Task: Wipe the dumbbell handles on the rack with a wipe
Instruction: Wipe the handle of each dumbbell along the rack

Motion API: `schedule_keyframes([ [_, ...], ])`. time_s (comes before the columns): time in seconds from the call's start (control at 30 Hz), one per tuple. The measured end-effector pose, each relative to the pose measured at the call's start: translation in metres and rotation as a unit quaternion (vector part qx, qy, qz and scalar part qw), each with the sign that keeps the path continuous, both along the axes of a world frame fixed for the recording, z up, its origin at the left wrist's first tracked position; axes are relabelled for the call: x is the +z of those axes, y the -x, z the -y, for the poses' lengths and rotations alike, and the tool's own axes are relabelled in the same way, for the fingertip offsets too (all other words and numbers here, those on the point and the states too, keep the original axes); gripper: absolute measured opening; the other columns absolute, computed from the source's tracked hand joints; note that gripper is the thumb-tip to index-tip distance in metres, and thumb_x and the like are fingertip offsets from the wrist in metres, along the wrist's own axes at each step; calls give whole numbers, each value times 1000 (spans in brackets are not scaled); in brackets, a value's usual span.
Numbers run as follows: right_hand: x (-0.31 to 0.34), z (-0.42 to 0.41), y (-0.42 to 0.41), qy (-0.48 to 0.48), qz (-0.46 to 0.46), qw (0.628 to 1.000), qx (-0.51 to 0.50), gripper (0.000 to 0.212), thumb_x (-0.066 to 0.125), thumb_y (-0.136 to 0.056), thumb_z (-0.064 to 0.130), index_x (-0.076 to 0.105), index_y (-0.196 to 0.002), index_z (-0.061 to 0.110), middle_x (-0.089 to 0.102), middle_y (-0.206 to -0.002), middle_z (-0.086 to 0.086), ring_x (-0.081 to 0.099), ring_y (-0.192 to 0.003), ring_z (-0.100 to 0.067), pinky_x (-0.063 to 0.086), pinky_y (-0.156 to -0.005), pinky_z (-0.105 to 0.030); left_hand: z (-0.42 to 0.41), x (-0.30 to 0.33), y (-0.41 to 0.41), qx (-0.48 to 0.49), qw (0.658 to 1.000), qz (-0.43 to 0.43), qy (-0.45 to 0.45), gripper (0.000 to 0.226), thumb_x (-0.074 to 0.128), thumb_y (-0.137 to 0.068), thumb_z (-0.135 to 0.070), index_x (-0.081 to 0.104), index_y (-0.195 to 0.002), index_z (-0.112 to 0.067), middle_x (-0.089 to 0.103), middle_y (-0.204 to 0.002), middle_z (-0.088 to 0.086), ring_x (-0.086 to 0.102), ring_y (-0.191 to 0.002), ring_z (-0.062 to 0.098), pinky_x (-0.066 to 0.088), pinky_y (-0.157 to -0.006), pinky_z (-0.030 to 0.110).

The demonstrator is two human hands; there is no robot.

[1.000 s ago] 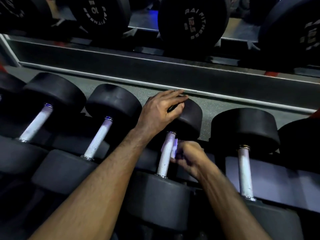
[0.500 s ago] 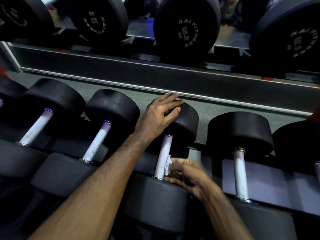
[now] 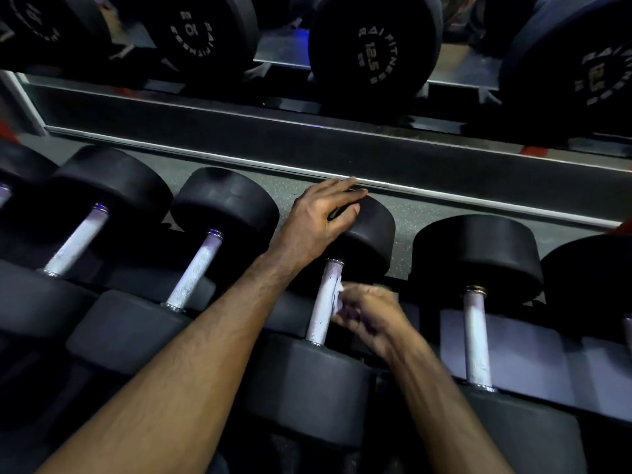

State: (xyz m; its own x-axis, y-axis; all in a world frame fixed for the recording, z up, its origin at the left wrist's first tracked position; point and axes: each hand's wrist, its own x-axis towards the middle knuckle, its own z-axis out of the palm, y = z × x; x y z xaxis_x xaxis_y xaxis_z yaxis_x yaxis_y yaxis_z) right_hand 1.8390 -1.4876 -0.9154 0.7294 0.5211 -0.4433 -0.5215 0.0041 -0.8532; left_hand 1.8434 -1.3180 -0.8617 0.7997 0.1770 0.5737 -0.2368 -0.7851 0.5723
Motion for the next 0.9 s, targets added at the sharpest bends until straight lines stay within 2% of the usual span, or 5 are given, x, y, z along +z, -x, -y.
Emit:
schedule_keyframes([
  [0.27, 5, 27, 27, 42, -45, 992, 112, 25, 55, -96, -6, 77, -88, 4, 72, -71, -12, 65, -50, -13, 62, -53, -30, 1, 0, 0, 8, 1000, 6, -1, 40, 61, -104, -37, 72, -140, -24, 59, -155, -4, 42, -152, 19, 31, -127, 35],
  [0.47, 7, -7, 1, 1, -1, 1000, -13, 29, 48, -99, -6, 69, -85, 7, 62, -66, -7, 58, -50, -11, 60, -55, -28, 1, 5, 2, 2, 1000, -12, -11, 41, 59, -104, -37, 70, -141, -23, 57, -157, -1, 41, -153, 21, 26, -127, 30],
  [0.63, 0, 21, 21, 60, -17, 984, 165, 28, 50, -94, -4, 73, -84, 7, 68, -69, -8, 61, -55, -12, 58, -56, -26, -1, 3, 1, 6, 1000, -19, -22, 44, 55, -105, -40, 69, -144, -24, 54, -160, 0, 38, -156, 23, 25, -129, 34],
  [0.77, 6, -8, -4, -4, -16, 999, 47, 28, 44, -93, -9, 70, -90, 0, 69, -94, -28, 64, -64, -22, 54, -61, -30, -1, 3, 0, 1, 1000, -14, -20, 43, 57, -105, -39, 69, -142, -23, 56, -158, 0, 40, -154, 23, 27, -129, 36],
  [0.9, 3, 2, 6, 28, 11, 999, 35, 22, 54, -92, -7, 73, -88, 5, 66, -78, -15, 56, -58, -15, 55, -60, -29, -4, 1, -2, 0, 1000, -9, -15, 43, 56, -105, -42, 69, -142, -26, 54, -159, -4, 38, -155, 20, 25, -129, 32],
])
